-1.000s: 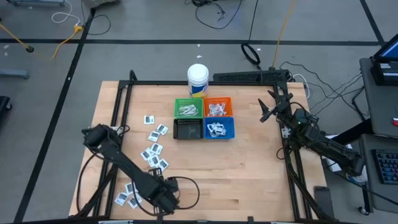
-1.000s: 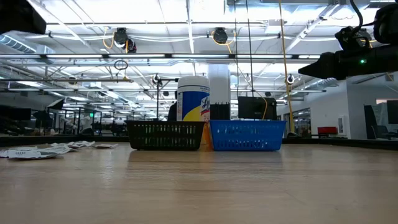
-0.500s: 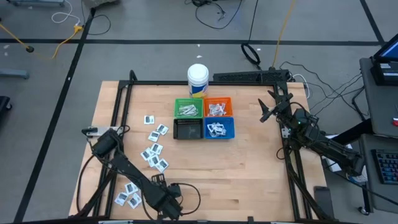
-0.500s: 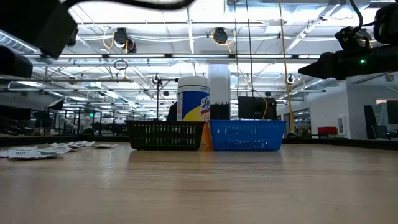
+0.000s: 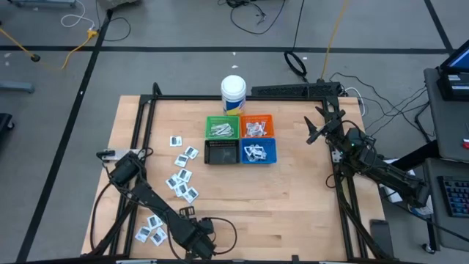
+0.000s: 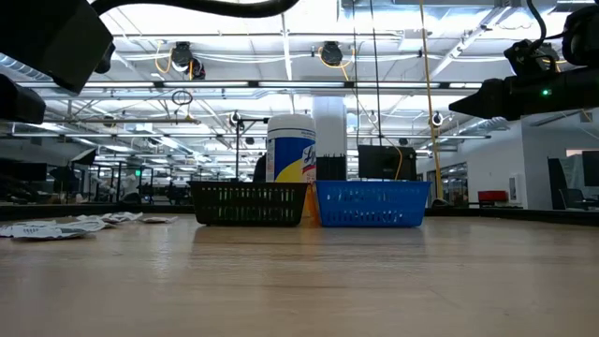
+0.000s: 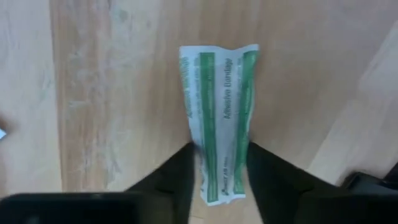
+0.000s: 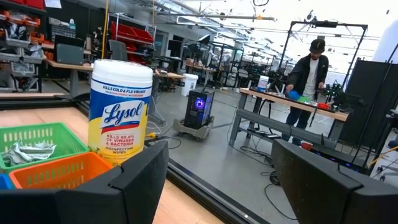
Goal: Pick & Place First Aid Supplies
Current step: Put the green bandage pad into the green basket
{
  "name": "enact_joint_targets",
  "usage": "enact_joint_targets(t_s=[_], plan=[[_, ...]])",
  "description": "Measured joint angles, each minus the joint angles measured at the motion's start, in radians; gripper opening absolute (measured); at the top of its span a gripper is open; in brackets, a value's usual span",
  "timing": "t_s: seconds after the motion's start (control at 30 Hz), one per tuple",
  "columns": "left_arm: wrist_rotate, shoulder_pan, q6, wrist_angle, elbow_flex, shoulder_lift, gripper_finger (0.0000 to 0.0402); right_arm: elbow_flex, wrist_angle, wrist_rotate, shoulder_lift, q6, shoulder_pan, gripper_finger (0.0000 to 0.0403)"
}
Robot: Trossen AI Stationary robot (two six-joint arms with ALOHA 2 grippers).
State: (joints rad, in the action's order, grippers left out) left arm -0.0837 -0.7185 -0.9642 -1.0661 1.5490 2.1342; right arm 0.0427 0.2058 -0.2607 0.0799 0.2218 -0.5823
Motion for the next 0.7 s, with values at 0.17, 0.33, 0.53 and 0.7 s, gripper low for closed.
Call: enact_joint_targets(t_s=[0.17,0.33,0.53,0.7], plan=[[-0.001,0.002,0.022,-0.006,0.000,0.000,0.0053,0.000,0.000,0.000,0.000,0.000,0.000,0.0279],[-0.004,0.003,0.069,-0.008,-0.001,-0.001,0.0009,0.000,0.000,0.000,0.000,0.000,0.000,0.0279],[0.006,0.028,0.141,-0.076,-0.005,-0.061,0.0005,0.000,0.000,0.000,0.000,0.000,0.000,0.0279],[0.045,0.059,0.212,-0.168,-0.004,-0.174,0.0003,0.000,0.000,0.000,0.000,0.000,0.000,0.0279]])
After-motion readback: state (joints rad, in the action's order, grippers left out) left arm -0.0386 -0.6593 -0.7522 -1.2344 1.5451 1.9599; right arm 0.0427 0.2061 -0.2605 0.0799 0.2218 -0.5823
